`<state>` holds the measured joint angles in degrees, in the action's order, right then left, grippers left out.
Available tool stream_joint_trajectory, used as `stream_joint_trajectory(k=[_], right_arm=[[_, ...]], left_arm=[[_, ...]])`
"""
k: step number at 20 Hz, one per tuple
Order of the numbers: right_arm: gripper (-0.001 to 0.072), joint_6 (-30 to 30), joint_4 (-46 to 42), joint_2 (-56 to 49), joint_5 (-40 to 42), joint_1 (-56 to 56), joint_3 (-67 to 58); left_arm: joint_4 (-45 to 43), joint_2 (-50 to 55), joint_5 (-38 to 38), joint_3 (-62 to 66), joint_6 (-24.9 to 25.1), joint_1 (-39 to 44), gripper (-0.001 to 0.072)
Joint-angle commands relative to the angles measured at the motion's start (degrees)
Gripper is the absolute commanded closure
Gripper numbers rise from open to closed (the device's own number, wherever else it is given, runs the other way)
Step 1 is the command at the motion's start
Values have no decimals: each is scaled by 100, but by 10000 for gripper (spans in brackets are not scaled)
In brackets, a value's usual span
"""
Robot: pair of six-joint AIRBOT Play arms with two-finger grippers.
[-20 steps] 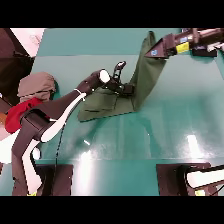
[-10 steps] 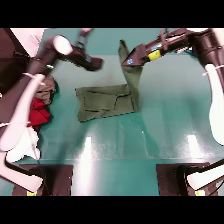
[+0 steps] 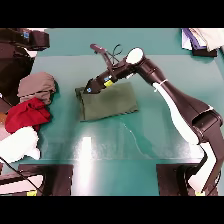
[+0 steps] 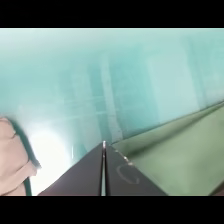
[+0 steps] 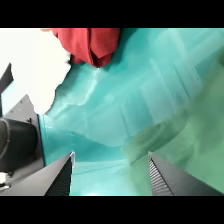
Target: Fold the shirts.
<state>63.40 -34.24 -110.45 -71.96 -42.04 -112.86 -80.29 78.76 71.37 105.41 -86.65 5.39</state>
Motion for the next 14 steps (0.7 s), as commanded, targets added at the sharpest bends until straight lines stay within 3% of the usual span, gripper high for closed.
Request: stream_joint_trajectory(k=[1,2,4,8,9,10,11,14], right_arm=[[198,-199,-192,-44,-304,22,2],[242,-111,-413,20,-660,238,4],[259,70,-798,260,-1108,833,337],[261,365,-1137,1021,-879,2413,1956],[233,363,-1095,1161,-706,2793,2376],[69,363,-1008,1211,-601,3093,2686],[4,361,-887,1187,-568,3329,2927],[5,348,-590,892,-452,3477,3296]], left_arm=[[-83,-107,264,-13,9,-83,682],[-74,-109,302,-13,13,-83,683],[-70,-109,361,-46,13,-83,683],[42,-103,297,-289,11,-83,683],[146,-103,210,-400,11,-83,682],[258,-103,101,-511,13,-83,683],[396,-103,-24,-629,11,-83,683],[774,-103,-332,-898,13,-83,683]])
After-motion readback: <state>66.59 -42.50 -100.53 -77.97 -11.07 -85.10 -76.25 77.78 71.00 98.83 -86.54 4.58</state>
